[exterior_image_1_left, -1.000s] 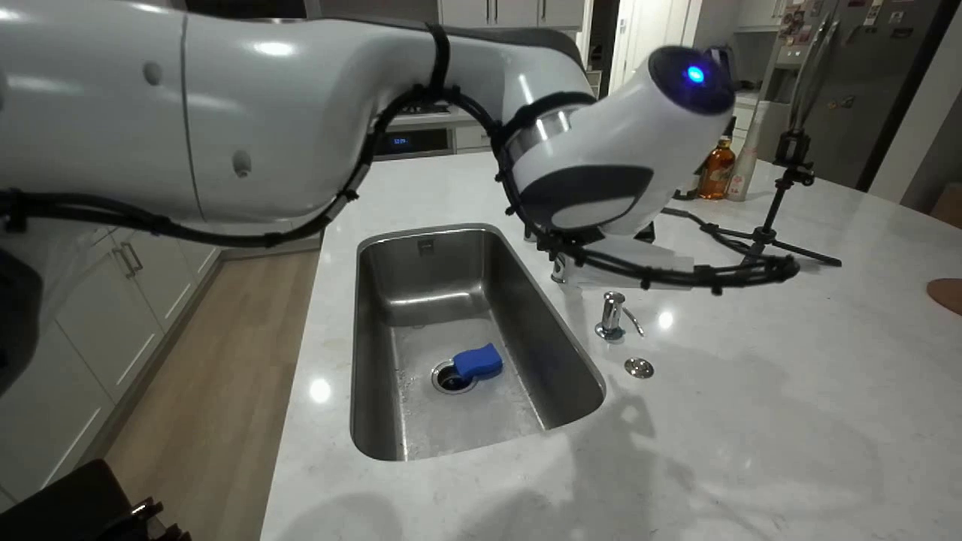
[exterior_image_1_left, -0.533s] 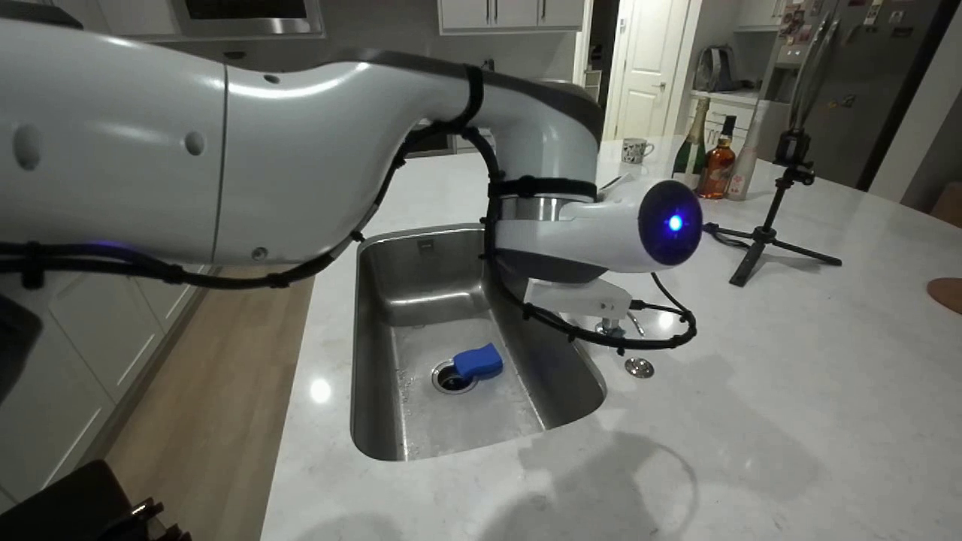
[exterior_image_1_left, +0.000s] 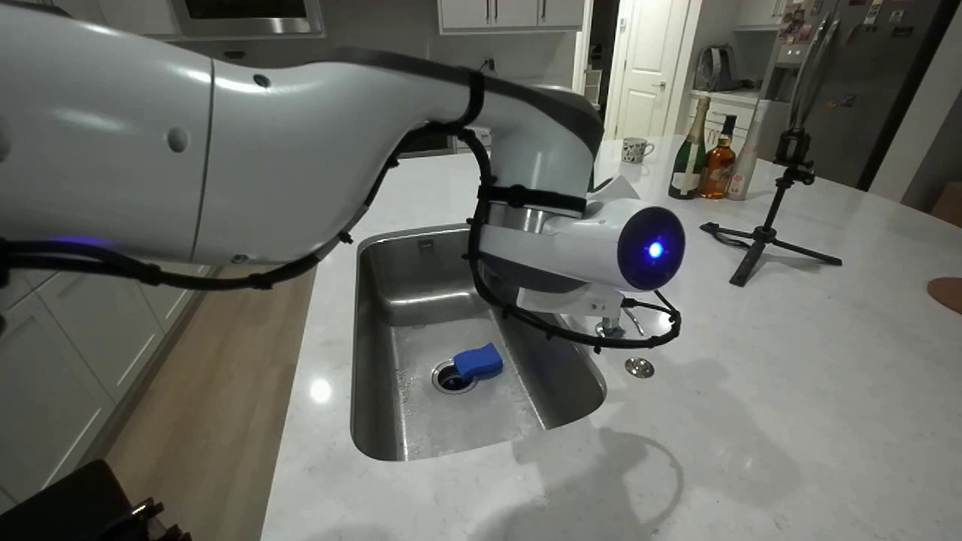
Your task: Push back the retractable faucet into the main hose
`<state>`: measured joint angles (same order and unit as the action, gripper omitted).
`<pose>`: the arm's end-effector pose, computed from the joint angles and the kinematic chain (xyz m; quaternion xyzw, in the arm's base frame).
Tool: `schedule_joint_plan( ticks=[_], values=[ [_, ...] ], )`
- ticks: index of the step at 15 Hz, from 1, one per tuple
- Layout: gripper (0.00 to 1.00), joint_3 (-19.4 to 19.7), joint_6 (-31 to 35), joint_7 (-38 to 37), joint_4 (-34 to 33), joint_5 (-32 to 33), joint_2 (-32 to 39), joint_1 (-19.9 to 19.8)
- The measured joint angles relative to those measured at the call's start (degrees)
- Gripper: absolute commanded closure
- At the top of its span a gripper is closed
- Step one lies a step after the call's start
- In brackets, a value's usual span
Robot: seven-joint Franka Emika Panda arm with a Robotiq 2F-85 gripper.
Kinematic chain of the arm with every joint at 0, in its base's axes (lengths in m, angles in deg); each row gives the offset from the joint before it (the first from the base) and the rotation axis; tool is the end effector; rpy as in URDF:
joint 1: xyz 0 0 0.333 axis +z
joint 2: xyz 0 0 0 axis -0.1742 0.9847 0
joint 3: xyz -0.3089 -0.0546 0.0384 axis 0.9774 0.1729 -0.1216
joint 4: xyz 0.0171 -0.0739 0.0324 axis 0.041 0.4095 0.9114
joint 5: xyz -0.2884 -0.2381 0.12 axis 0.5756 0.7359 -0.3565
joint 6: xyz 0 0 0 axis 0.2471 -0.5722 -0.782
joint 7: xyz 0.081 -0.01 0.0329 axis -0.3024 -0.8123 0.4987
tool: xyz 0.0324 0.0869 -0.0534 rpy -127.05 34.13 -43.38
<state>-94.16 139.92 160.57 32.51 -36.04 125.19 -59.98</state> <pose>0.6738 -0.3435 0.3796 -0.7974 -0.2448 -0.4961 0.2410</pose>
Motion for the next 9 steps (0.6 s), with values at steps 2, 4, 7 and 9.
schedule_joint_plan(
  ticks=[2, 4, 7, 9],
  values=[
    [0.00, 0.9, 3.5, -3.3, 1.2, 2.3, -1.9, 0.9],
    [0.00, 2.3, 7.7, -9.2, 2.2, 5.6, -4.1, 2.7],
    [0.00, 4.9, 10.7, -18.2, 3.5, 10.8, -7.0, 5.6],
    [0.00, 5.8, 10.7, -22.1, 3.9, 12.9, -8.0, 6.5]
  ],
)
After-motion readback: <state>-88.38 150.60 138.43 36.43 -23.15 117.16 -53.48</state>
